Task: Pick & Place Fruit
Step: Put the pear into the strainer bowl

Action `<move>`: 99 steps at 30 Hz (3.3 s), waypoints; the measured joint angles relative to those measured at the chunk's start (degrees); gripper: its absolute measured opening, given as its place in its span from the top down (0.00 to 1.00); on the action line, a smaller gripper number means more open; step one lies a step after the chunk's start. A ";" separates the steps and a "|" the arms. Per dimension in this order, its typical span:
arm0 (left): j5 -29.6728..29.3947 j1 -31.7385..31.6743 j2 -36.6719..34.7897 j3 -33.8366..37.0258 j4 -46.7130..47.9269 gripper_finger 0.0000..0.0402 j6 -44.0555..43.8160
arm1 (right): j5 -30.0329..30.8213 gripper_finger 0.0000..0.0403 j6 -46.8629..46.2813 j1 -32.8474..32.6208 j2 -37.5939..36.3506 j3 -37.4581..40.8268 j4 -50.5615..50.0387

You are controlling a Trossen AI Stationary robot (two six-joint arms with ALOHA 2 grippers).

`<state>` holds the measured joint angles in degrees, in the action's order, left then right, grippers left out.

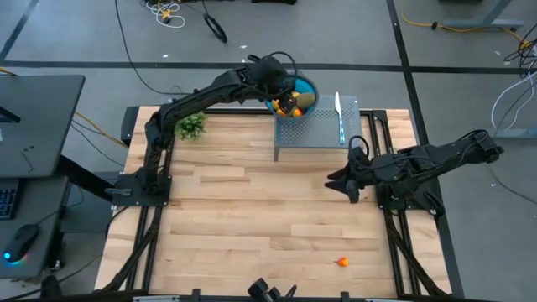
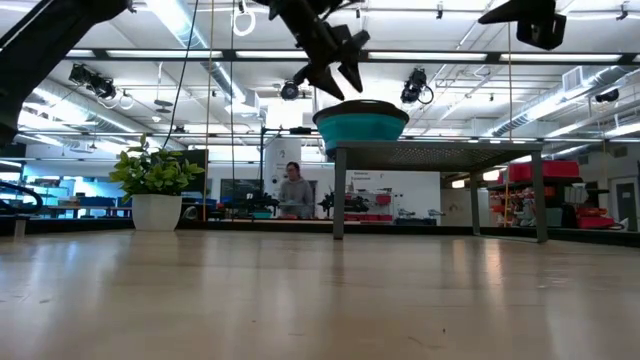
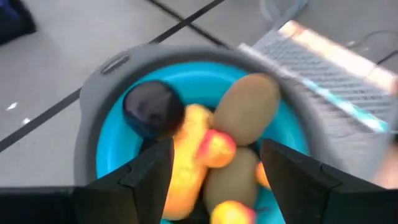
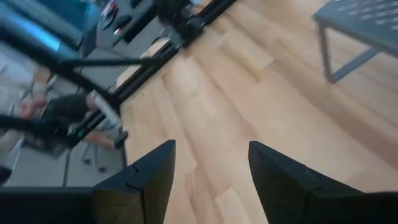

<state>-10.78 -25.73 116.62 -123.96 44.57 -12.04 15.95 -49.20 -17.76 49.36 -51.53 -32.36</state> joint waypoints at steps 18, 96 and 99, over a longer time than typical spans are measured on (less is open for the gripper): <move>-8.41 20.58 -7.08 -0.14 10.86 0.40 -2.04 | -24.96 0.50 24.01 -0.02 5.00 0.00 -18.66; -23.27 45.89 -7.02 0.33 5.82 0.40 -9.48 | 0.84 0.66 5.88 -25.74 0.46 14.33 22.24; -19.09 45.72 -7.02 0.25 -10.58 0.40 12.95 | -3.29 0.66 7.49 -20.57 -6.46 14.29 29.77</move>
<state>-29.87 19.99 109.60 -123.72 33.99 0.91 12.66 -41.71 -38.33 42.90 -37.23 -2.59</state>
